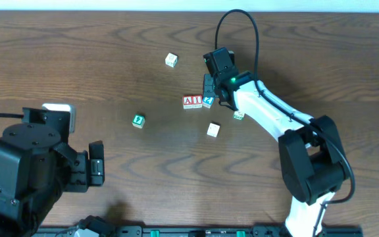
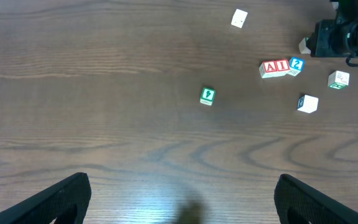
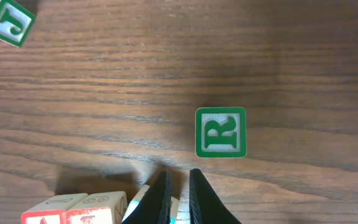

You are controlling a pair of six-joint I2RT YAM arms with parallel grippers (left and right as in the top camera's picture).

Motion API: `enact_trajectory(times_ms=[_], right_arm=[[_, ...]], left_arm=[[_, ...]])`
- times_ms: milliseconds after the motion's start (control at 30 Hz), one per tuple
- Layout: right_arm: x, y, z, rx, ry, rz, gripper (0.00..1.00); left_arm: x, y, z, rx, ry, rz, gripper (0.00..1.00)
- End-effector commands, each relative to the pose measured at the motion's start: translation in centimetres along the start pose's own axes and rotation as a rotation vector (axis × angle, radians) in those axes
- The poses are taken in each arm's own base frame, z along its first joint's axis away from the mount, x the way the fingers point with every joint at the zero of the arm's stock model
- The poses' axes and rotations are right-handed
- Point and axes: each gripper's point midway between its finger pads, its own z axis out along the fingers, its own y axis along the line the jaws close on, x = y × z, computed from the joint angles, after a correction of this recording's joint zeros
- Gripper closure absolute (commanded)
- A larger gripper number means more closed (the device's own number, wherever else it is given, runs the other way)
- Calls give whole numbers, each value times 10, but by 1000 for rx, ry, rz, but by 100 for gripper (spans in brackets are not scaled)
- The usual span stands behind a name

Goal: Spell out Ai2
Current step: 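Adjust the '2' block flush against the 'I' block and release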

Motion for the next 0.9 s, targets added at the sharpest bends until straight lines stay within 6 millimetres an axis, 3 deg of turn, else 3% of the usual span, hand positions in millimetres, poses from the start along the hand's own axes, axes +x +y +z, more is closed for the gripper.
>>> enact_trajectory(times_ms=[0, 867], right_arm=[[2, 2, 9, 9, 6, 28, 90], [16, 19, 20, -18, 26, 75, 92]], left_arm=[[8, 3, -2, -9, 30, 21, 5], [8, 3, -2, -9, 30, 21, 5]])
